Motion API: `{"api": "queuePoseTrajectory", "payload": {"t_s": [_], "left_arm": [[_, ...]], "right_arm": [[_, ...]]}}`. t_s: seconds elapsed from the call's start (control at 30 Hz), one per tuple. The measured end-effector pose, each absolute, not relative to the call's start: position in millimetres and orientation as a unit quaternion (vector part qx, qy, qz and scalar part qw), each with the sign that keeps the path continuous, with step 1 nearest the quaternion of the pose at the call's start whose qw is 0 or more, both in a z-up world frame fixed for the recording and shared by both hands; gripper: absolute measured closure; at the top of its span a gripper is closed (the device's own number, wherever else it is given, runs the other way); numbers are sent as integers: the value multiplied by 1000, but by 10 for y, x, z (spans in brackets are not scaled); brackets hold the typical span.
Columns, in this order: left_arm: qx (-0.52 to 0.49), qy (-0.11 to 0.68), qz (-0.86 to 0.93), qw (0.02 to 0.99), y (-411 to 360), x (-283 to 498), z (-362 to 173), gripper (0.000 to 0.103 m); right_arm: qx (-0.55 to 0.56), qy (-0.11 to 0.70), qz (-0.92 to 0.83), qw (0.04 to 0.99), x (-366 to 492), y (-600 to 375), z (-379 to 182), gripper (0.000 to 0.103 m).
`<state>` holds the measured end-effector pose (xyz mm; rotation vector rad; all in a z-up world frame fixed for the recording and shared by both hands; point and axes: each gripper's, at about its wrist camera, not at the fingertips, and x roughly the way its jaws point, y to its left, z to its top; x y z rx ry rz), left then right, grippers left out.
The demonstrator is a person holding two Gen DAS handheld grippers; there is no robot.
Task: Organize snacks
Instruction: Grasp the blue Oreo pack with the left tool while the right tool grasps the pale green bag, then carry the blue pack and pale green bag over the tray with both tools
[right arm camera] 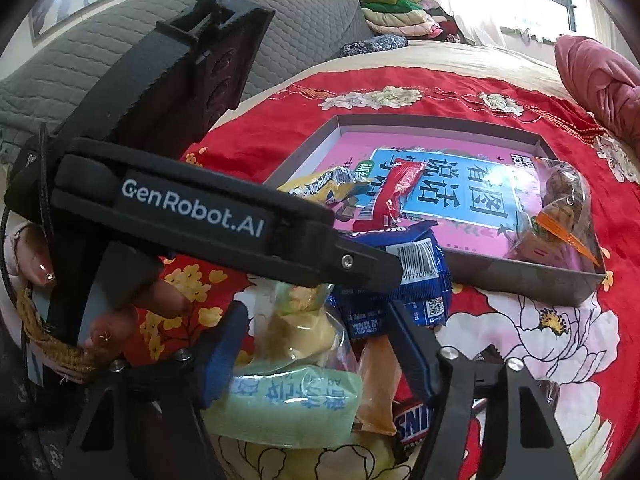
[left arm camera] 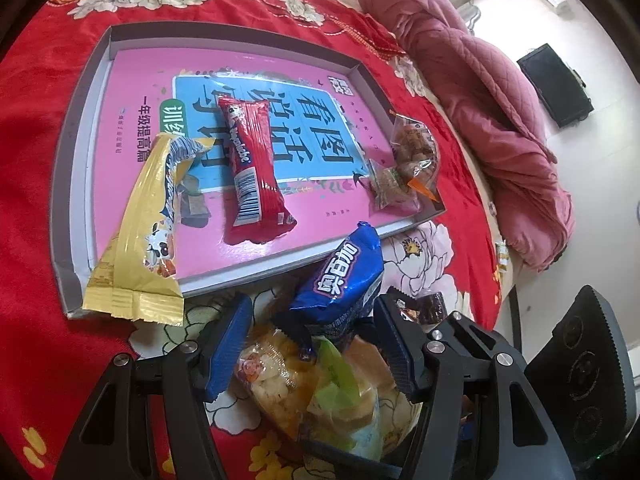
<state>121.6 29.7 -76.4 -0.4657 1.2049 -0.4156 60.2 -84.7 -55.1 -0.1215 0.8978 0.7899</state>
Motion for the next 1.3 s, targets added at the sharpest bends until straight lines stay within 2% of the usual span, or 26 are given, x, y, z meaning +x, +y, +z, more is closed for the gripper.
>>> {"api": "queuePoseTrajectory", "payload": {"t_s": [0.07, 0.2, 0.67, 0.73, 0.8, 1.07, 1.3], "left_arm": [[-213, 559, -193, 778, 280, 1224, -775, 38], [-209, 561, -193, 778, 249, 1237, -792, 38], [-226, 560, -210, 769, 170, 1339, -897, 38], [-238, 554, -215, 769, 182, 1336, -910, 44], [-255, 544, -231, 765, 188, 1327, -910, 58], [-253, 522, -242, 778, 158, 1279, -802, 70], [-254, 505, -239, 790, 203, 1238, -691, 76]], "right_arm": [[-61, 423, 372, 824, 600, -838, -571, 41], [-78, 423, 375, 821, 570, -803, -608, 55], [-73, 418, 380, 822, 561, -822, -615, 58], [-72, 418, 379, 822, 551, -821, -608, 59], [-72, 417, 379, 823, 546, -826, -600, 59], [-65, 413, 388, 822, 515, -877, -550, 62], [-70, 404, 390, 824, 469, -893, -493, 62]]}}
